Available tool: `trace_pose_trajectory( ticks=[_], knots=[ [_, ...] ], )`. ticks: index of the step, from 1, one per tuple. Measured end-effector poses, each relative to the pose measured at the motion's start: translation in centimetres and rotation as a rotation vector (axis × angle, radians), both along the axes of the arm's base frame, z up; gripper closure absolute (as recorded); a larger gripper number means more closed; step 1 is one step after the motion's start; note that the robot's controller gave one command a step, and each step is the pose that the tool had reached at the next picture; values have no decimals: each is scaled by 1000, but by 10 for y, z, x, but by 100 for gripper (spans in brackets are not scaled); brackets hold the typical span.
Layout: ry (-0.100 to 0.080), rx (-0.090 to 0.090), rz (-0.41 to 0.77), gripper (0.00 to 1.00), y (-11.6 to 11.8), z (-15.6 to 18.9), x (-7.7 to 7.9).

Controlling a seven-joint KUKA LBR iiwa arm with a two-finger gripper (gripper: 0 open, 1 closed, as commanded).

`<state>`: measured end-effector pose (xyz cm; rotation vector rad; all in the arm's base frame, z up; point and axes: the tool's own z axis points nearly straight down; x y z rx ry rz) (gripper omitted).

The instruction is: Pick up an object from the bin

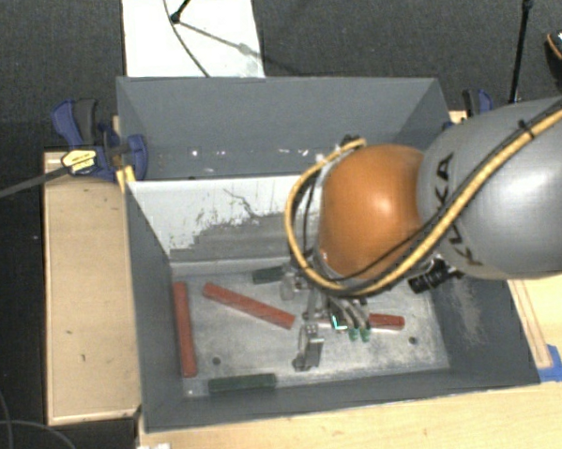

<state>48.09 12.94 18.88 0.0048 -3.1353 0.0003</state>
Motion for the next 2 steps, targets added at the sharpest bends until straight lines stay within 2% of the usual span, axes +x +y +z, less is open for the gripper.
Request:
trace_pose_trajectory(
  ticks=[1, 2],
  knots=[
    [-4, -1, -86, 0, -42, -41, 17],
    [-9, 1, 29, 0, -24, -121, 87]
  ],
)
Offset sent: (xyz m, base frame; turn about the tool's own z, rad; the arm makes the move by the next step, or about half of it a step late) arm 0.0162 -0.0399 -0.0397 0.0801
